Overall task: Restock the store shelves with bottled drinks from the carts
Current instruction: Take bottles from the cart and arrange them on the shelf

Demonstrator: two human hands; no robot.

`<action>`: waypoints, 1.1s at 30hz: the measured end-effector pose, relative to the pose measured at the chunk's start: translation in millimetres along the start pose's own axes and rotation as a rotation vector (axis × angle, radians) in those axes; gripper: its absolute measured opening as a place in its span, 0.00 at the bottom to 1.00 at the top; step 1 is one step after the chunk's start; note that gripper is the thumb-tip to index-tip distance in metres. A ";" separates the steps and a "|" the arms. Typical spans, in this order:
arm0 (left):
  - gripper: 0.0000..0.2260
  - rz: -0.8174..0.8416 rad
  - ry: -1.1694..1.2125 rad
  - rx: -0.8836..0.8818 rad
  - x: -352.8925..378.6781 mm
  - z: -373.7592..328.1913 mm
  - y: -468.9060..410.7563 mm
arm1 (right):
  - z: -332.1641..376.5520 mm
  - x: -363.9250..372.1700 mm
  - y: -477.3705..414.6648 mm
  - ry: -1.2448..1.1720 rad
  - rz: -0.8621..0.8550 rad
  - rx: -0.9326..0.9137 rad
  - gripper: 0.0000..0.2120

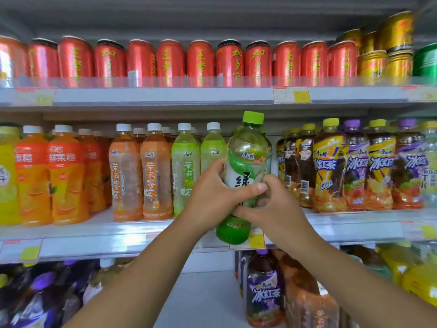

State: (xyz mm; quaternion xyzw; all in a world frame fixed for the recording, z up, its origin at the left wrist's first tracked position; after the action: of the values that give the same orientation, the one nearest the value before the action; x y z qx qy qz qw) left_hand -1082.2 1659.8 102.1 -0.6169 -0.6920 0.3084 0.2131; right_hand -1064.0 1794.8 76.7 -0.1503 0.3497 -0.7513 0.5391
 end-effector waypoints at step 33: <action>0.17 -0.198 -0.761 0.579 -38.2 106.9 4.3 | -120.0 -12.5 -144.6 0.273 -0.097 0.235 0.27</action>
State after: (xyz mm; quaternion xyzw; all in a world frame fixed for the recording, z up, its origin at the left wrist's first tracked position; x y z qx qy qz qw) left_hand -1145.7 1604.8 25.5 -0.3071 -0.6620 0.6700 0.1362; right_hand -1233.7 1875.0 92.8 0.0004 0.3221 -0.8256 0.4633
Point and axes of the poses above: each hand's wrist, its own y-axis away from the middle knuckle, its own x-axis out of the palm, z = x × y, the point moved 1 cm from there along -y, towards the middle knuckle, and after that the axes turned 12 degrees about -z, right-handed, at the moved point
